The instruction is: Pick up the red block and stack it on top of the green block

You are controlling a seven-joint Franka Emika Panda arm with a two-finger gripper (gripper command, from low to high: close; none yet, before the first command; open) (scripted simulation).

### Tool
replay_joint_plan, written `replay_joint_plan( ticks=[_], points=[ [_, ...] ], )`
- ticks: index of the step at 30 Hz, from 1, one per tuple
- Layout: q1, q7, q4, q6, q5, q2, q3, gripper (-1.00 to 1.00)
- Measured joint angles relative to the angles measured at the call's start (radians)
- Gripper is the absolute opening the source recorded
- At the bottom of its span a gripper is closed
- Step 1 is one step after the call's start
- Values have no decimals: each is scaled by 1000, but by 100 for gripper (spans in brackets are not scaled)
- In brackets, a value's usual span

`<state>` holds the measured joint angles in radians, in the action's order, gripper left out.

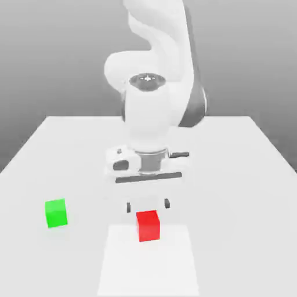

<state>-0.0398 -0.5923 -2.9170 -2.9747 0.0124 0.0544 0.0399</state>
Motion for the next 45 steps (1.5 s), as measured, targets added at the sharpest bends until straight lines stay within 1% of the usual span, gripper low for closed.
replay_joint_plan(
  ticks=[2, 3, 10, 18, 21, 34, 36, 38, 41, 42, 45],
  points=[
    [14, 12, 8, -65, 15, 76, -17, 0],
    [20, 15, 13, -93, 18, 109, -24, -100],
    [25, 12, 13, -98, 15, 115, -28, -100],
    [32, -9, -22, 125, -18, -144, -20, -100],
    [88, 24, -13, 169, -41, -179, 33, -100],
    [404, 210, 59, 299, -160, -243, 320, -100],
    [414, 240, 65, 267, -144, -205, 345, -100],
    [400, 279, 68, 205, -95, -138, 358, -100],
    [397, 373, 73, 104, 38, -24, 329, -100],
    [404, 402, 75, 79, 78, 4, 311, 100],
    [403, 402, 75, 79, 78, 4, 311, 100]
  ],
)
